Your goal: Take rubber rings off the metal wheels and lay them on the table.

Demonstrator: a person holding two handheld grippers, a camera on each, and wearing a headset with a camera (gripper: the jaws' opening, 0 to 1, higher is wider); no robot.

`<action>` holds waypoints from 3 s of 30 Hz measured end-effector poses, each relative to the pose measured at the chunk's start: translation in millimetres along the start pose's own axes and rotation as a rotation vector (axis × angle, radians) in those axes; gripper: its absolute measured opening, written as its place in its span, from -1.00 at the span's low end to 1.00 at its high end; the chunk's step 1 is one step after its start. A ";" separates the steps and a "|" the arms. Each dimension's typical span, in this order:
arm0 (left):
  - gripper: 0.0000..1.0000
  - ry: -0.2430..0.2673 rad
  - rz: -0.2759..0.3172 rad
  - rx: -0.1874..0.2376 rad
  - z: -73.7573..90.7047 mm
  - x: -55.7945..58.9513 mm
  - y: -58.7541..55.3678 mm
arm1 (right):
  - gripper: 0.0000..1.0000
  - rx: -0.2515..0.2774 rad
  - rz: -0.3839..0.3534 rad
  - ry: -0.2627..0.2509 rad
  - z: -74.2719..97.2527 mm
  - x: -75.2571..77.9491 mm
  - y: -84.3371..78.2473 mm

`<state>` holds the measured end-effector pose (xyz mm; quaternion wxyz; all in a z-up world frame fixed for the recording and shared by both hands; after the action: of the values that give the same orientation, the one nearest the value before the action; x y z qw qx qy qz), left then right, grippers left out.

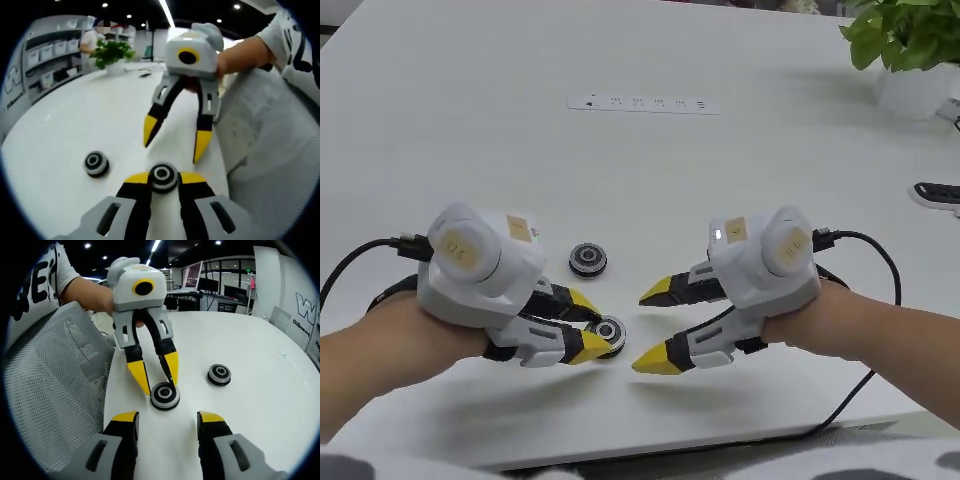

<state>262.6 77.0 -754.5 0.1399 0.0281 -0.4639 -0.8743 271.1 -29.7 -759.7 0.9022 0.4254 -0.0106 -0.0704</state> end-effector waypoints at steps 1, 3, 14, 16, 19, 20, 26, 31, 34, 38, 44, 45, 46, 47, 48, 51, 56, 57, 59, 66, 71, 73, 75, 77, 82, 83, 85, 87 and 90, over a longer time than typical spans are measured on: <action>-0.58 0.000 -0.004 0.000 -0.4 -0.1 0.1 | -0.13 0.000 -0.001 0.000 -0.1 0.0 -0.1; -0.61 0.003 -0.012 -0.002 -1.0 -0.5 -0.1 | -0.13 -0.001 -0.002 0.000 -0.4 -0.1 -0.4; -0.70 0.021 -0.029 -0.008 -1.7 -3.2 -0.6 | -0.14 -0.009 0.013 0.011 -4.8 -4.5 0.6; -0.70 0.023 -0.038 -0.009 -1.7 -3.2 -0.7 | -0.14 -0.003 0.009 0.009 -5.4 -4.7 1.7; -0.70 0.026 -0.042 -0.010 -1.6 -3.4 -0.8 | -0.17 0.003 -0.003 0.012 -6.5 -5.0 2.8; -0.70 0.027 -0.042 -0.010 -1.6 -3.4 -0.8 | -0.18 0.004 -0.006 0.013 -7.0 -5.1 3.2; -0.71 0.031 -0.041 -0.010 -1.6 -3.9 -1.0 | -0.20 0.010 -0.024 0.020 -11.6 -6.1 4.4; -0.71 0.032 -0.049 -0.010 -1.7 -3.2 -0.9 | -0.25 0.023 -0.048 0.020 -14.9 -4.8 5.5; -0.71 0.033 -0.051 -0.009 -1.7 -3.6 -1.0 | -0.28 0.037 -0.074 0.014 -16.1 -2.1 6.3; -0.72 0.036 -0.056 -0.011 -2.0 -4.2 -1.3 | -0.33 0.055 -0.105 0.013 -18.6 -0.5 8.1; -0.72 0.041 -0.060 -0.012 -2.1 -4.1 -1.5 | -0.36 0.055 -0.112 0.020 -25.4 -2.5 8.0; -0.72 0.041 -0.060 -0.011 -2.2 -4.1 -1.5 | -0.37 0.052 -0.109 0.023 -26.9 -3.6 7.5; -0.72 0.042 -0.059 -0.011 -2.2 -4.1 -1.6 | -0.37 0.049 -0.106 0.024 -27.6 -4.1 7.0; -0.72 0.042 -0.059 -0.011 -2.2 -4.1 -1.6 | -0.38 0.045 -0.103 0.025 -28.4 -4.9 6.2; -0.72 0.043 -0.060 -0.011 -2.3 -4.0 -1.7 | -0.39 0.044 -0.100 0.024 -28.6 -5.2 5.8; -0.72 0.045 -0.061 -0.011 -2.3 -3.8 -1.8 | -0.41 0.048 -0.104 0.025 -28.8 -5.2 5.2; -0.72 0.047 -0.063 -0.007 -2.2 -3.3 -2.2 | -0.49 0.063 -0.123 0.015 -25.7 -2.8 4.9; -0.72 0.047 -0.064 -0.007 -2.2 -3.1 -2.2 | -0.51 0.065 -0.127 0.013 -25.0 -2.2 4.9; -0.72 0.048 -0.065 -0.007 -2.2 -2.9 -2.2 | -0.52 0.068 -0.132 0.017 -24.3 -2.9 4.8; -0.72 0.051 -0.069 -0.006 -2.1 -2.2 -2.6 | -0.56 0.055 -0.091 0.024 -22.2 -2.9 3.2; -0.72 0.054 -0.073 -0.009 -1.8 -1.9 -2.8 | -0.62 0.045 -0.086 0.029 -20.3 -2.3 1.1; -0.72 0.056 -0.073 -0.009 -1.5 -2.2 -3.1 | -0.67 0.041 -0.083 0.030 -19.3 -1.9 0.2; -0.72 0.057 -0.072 -0.008 -1.3 -2.4 -3.2 | -0.71 0.041 -0.095 0.032 -18.5 -1.6 -0.5; -0.73 0.058 -0.072 -0.008 -1.3 -2.3 -3.2 | -0.72 0.041 -0.097 0.033 -18.3 -1.5 -0.6; -0.73 0.060 -0.069 -0.009 -1.3 -2.3 -3.1 | -0.74 0.038 -0.102 0.035 -18.2 -0.9 -0.6; -0.73 0.060 -0.067 -0.009 -1.3 -2.4 -3.1 | -0.74 0.038 -0.106 0.035 -17.8 -0.5 -0.9; -0.73 0.061 -0.065 -0.010 -1.3 -2.6 -3.0 | -0.76 0.038 -0.109 0.036 -17.6 -0.3 -1.2; -0.73 0.062 -0.064 -0.010 -1.3 -2.8 -3.0 | -0.79 0.037 -0.113 0.037 -17.3 -0.3 -1.5; -0.73 0.063 -0.063 -0.011 -1.3 -2.9 -2.8 | -0.80 0.038 -0.123 0.037 -17.2 0.0 -1.6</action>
<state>265.0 78.2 -757.7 0.1270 0.0691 -0.4535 -0.8794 272.3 -17.6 -771.9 0.8880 0.4435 0.0311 -0.1177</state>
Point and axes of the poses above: the centre of the closed fingertips' face, and the gripper's own axes: z roughly backward along the fingers, x roughly to its right, y roughly out of its top, the point moved 6 cm from there along z, roughly backward along the fingers, and after that the axes turned 1 degree about x, right-handed, at the moved point
